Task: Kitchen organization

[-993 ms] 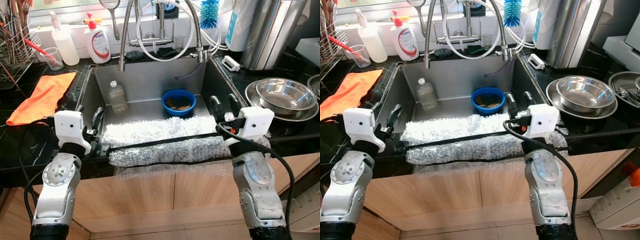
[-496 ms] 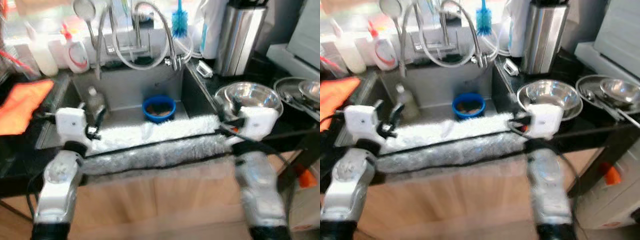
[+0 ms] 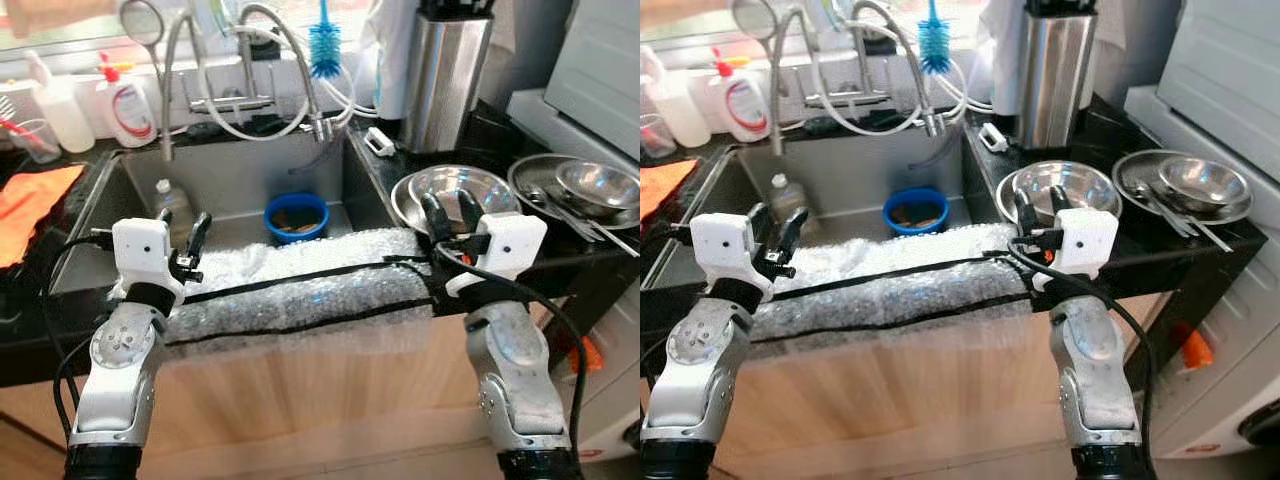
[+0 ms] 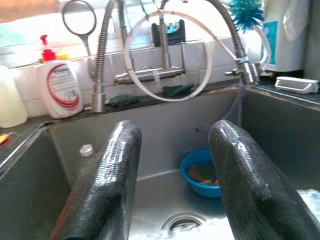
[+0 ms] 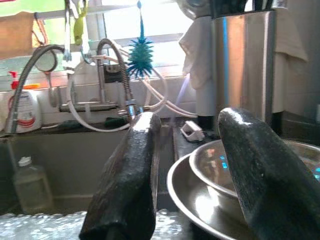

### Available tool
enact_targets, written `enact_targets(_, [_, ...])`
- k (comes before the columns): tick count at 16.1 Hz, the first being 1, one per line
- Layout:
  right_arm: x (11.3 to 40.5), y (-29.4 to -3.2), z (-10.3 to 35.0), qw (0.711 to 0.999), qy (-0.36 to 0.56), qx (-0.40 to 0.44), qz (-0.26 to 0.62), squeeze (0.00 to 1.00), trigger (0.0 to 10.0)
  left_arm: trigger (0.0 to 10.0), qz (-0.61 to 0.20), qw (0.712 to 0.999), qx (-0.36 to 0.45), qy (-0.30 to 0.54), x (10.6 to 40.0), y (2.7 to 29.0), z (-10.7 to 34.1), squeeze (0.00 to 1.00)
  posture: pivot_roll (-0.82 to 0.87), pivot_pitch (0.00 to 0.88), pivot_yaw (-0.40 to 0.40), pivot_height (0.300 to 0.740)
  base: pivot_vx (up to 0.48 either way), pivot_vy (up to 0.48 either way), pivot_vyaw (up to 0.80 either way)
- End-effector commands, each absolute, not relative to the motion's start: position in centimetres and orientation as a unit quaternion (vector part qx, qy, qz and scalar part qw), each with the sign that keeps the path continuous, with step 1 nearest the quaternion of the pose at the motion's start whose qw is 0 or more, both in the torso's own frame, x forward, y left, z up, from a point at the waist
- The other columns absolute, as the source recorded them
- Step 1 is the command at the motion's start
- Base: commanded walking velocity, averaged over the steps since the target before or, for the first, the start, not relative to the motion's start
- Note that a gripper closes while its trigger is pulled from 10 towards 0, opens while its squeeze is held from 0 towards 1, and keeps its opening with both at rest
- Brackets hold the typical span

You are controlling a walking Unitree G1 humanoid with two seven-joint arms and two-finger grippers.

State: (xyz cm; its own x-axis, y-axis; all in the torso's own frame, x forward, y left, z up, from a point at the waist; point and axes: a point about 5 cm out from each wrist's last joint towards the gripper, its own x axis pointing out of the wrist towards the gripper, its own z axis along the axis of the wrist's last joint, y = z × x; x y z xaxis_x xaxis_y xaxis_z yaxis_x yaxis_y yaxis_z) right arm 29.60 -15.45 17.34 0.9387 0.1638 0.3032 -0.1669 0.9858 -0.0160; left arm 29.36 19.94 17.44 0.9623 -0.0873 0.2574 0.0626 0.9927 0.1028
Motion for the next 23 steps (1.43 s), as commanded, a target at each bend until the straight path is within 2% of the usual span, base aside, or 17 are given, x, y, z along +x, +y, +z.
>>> enact_targets(1, [29.7, -15.0, 17.6, 0.984, -0.155, 0.008, 0.091, 0.00, 10.0, 10.0, -0.036, 0.990, 0.054, -0.128, 29.4, 20.3, 17.6, 0.00, -0.09, 0.000, 0.056, 0.740, 0.000, 0.000, 0.00])
enact_targets(11, [29.8, -14.8, 17.6, 0.983, -0.157, 0.010, 0.097, 0.00, 10.0, 10.0, -0.041, 0.989, 0.053, -0.134, 29.6, 20.1, 17.8, 0.00, -0.10, 0.000, 0.056, 0.740, 0.273, 0.000, 0.00])
enact_targets(23, [29.7, -15.2, 18.8, 0.981, -0.177, 0.013, 0.084, 0.00, 10.0, 10.0, -0.036, 0.987, 0.048, -0.148, 29.6, 20.3, 18.3, 0.00, -0.10, 0.000, 0.058, 0.740, 0.000, 0.000, 0.00])
